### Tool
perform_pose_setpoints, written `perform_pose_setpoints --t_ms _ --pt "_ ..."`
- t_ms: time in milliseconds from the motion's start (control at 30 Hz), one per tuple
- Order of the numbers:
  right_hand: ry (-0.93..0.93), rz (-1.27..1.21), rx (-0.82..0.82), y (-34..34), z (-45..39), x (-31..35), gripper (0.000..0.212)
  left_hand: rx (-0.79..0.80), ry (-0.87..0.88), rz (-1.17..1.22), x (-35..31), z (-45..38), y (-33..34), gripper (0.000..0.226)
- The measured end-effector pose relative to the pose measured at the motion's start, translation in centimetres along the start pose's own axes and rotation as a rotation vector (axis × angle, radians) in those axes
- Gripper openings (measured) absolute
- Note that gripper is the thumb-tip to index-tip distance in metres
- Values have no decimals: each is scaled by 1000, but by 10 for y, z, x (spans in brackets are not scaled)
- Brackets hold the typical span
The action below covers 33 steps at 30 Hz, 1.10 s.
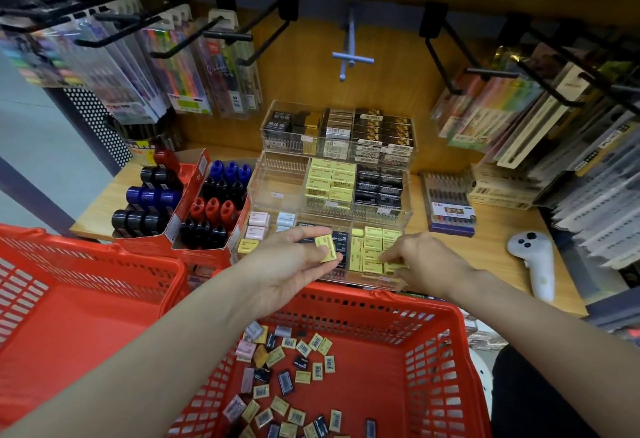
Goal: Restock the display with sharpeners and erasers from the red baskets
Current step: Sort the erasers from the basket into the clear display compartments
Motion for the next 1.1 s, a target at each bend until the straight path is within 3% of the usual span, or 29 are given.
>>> perform_pose_setpoints --t_ms 367,633,733,833,933,1033,1100 --pt "34 -43 -18 6 0 -10 37 24 6 -24 2 -2 3 30" --pt "74 -179 8 -1 -3 -20 29 10 84 -235 6 -9 10 26" --pt "140 -565 -12 -17 -1 -23 20 -58 81 -137 13 -16 18 22" --pt "148 -1139 189 -18 9 -7 26 -86 85 -80 16 -23 25 23" --pt "45 -1047 124 -26 14 6 43 -84 93 -70 18 -24 27 26" --pt "24 -953 -20 -32 15 6 31 -75 101 -88 18 -26 28 28" --pt "31 -787 -145 -36 11 2 28 -39 130 -270 17 -27 27 34"
Point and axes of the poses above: each hand's wrist, its own z-axis away from the middle knuckle, its own y-axis out of the palm, x = y × z, the point moved 10 cm from there along -z, towards the middle knuckle, and after that the axes turned 14 degrees about y, right-handed, at the moved point
